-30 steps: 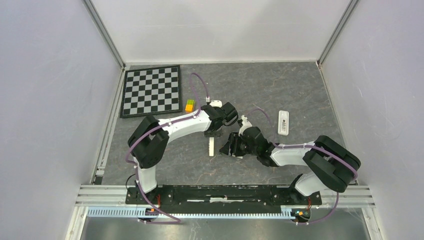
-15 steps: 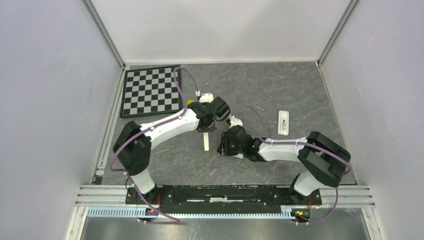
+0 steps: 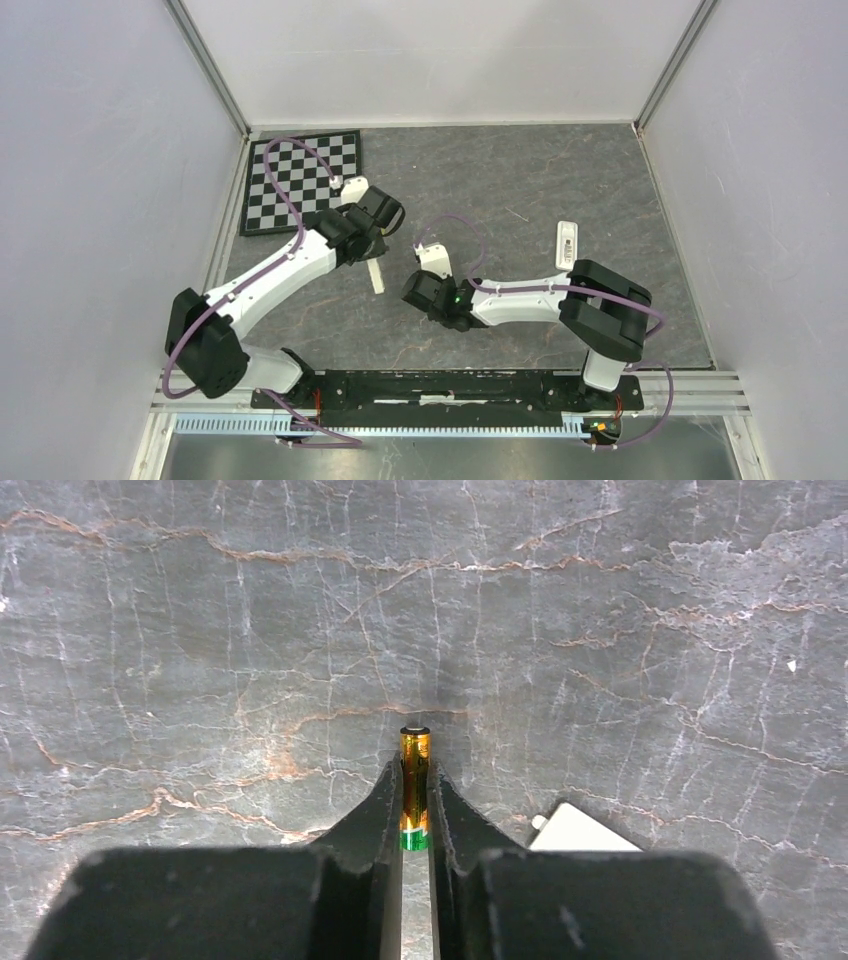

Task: Load the batteries into the remote control
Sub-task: Pick up the battery from the center of the board, then load the battery into the remote control.

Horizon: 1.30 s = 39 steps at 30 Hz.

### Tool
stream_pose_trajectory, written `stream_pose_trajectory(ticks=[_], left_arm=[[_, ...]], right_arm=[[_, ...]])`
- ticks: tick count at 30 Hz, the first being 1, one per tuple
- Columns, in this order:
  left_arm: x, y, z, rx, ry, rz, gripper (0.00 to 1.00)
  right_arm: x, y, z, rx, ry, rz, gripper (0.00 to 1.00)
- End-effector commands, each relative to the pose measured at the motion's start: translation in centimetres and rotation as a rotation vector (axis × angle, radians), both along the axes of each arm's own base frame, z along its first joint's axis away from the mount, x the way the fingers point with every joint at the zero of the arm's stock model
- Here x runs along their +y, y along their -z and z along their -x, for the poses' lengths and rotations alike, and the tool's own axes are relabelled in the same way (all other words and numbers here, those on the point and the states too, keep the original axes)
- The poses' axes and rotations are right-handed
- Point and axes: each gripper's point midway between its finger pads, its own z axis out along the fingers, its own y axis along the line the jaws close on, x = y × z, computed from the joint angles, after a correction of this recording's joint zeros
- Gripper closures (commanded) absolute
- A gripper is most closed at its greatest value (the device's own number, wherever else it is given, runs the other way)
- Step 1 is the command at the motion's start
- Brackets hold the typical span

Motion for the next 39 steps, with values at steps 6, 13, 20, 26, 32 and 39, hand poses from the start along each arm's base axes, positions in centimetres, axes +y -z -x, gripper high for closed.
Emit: stream_pose_trajectory(ticks=[6,13,20,26,32,39], left_arm=[[-1.6,-1.2,0.0,-0.080,0.119,0.169,0.98],[-8.0,-1.5,1.2,-0.138,0.415,0.463,0.98],[-12.4,-2.4,2.6,-0.223,0.584,0.744,0.98],[-13.6,-4.1,3.3,-0.263,0.631,0.870,0.98],[-14.5,-4.2,3.6,-0.204,0.620,0.936,0.98],[-15.1,-4.3,3.8,-0.151,0.604,1.000,0.98]], right_arm=[[-3.5,0.4,0.8,-0.009,0.010,0.099,0.96],[-3.3,-4.2,-0.1,-0.089,-0.037,-0.086,0.97],[-2.9,-9.6,0.5,-0.142,-0.100,-0.286,0.97],[-0.6,-14.3,1.7,-0.158,-0.208,-0.454,0.96],[0.1,-15.2,2.0,-0.114,-0.207,-0.469,0.96],[-0.5,-14.5,1.6,-0.113,-0.173,-0.419,0.96]])
